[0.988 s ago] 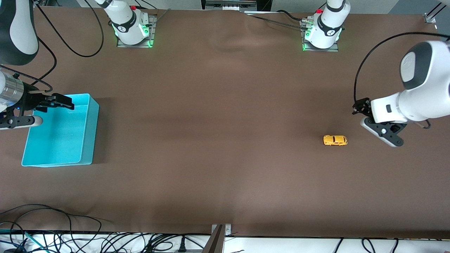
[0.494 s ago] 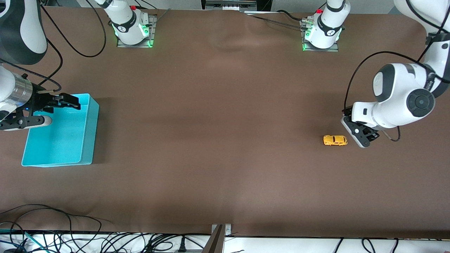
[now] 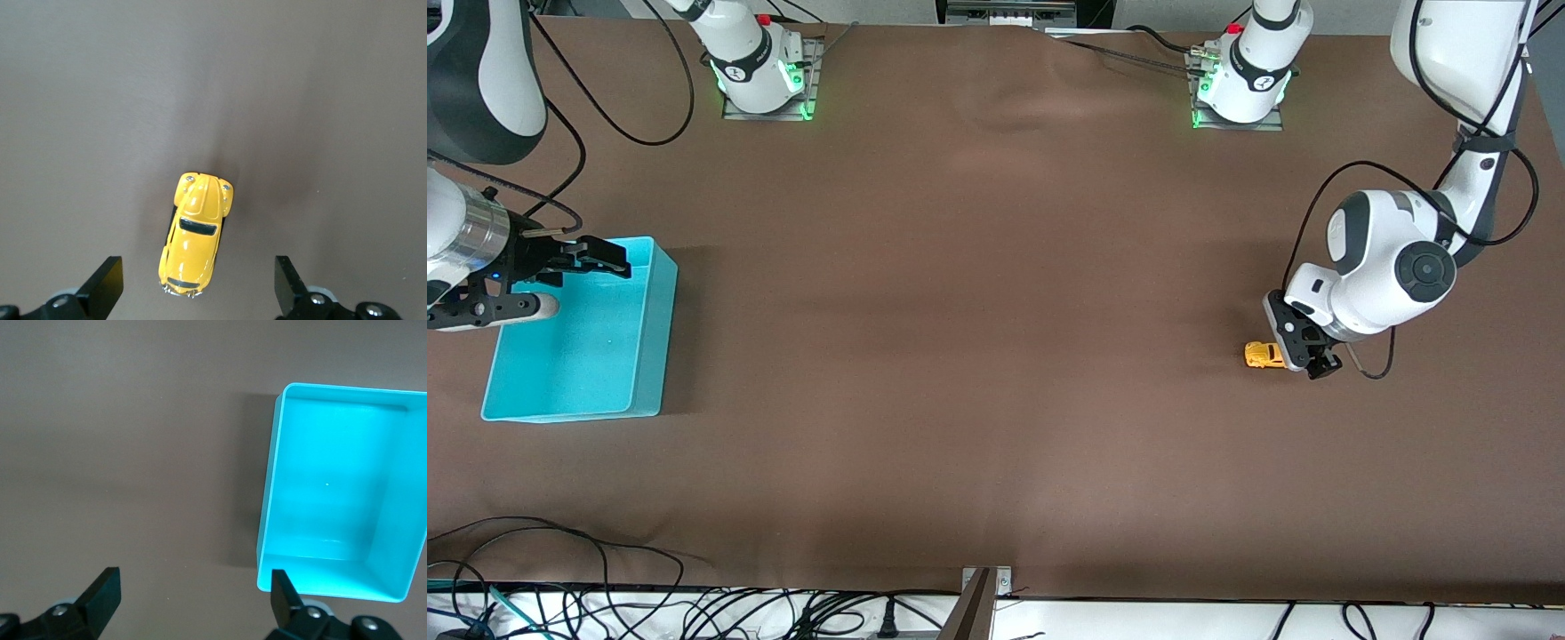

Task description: Wind up and store yellow beetle car

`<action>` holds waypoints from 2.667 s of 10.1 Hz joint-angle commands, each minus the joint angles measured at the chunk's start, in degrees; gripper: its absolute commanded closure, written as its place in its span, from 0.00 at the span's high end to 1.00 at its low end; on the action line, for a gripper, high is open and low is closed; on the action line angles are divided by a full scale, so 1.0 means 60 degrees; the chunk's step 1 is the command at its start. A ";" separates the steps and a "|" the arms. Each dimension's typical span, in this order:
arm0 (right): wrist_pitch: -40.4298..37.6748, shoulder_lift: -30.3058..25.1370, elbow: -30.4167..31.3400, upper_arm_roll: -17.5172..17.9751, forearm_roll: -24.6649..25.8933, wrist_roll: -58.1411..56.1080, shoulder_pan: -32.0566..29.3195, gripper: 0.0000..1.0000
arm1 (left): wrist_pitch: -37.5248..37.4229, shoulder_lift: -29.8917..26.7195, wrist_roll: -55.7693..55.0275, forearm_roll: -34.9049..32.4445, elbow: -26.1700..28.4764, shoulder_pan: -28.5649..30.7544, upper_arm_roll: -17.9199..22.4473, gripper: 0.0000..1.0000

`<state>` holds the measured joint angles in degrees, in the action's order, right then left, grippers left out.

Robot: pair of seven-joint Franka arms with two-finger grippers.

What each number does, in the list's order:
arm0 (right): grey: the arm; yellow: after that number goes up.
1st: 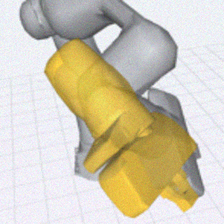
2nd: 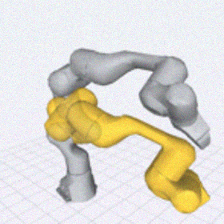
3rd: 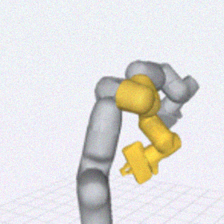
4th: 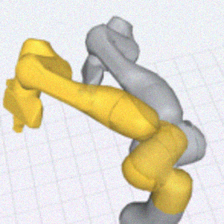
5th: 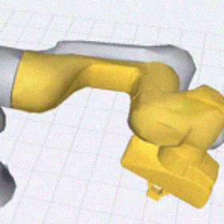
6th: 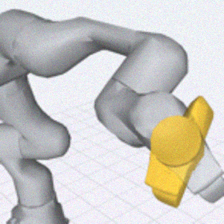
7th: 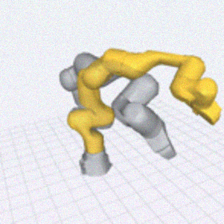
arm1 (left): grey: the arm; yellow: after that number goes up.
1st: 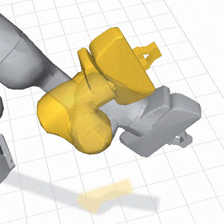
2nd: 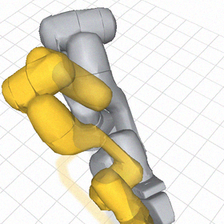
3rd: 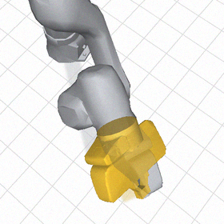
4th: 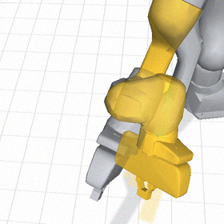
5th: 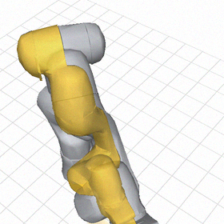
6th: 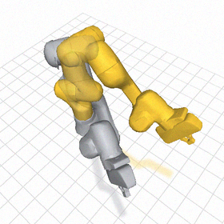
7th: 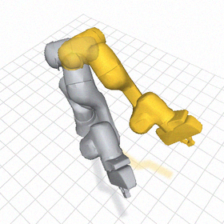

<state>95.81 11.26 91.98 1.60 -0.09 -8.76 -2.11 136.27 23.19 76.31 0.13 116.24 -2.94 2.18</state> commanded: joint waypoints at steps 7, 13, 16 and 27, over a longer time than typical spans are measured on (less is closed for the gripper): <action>0.0028 0.0174 -0.0286 -0.0002 -0.0116 0.0083 0.0161 1.00 | 0.1342 0.1042 0.2018 0.0036 0.0007 0.0300 -0.0027 0.81; 0.0028 0.0174 -0.0286 -0.0017 -0.0102 0.0083 0.0161 1.00 | 0.1195 0.0954 0.2237 0.0036 -0.0066 0.0182 -0.0289 0.00; 0.0028 0.0174 -0.0286 -0.0017 -0.0102 0.0054 0.0146 1.00 | 0.1195 0.0940 0.2500 0.0036 -0.0095 0.0168 -0.0305 0.00; 0.0043 0.0174 -0.0286 -0.0032 -0.0131 0.0098 0.0117 1.00 | 0.1181 0.1803 0.3027 -0.1308 -0.0446 0.1937 -0.0217 0.00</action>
<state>96.38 11.53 91.95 1.44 -0.09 -8.76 -1.36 143.80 30.25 92.68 -4.42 115.09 5.98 0.93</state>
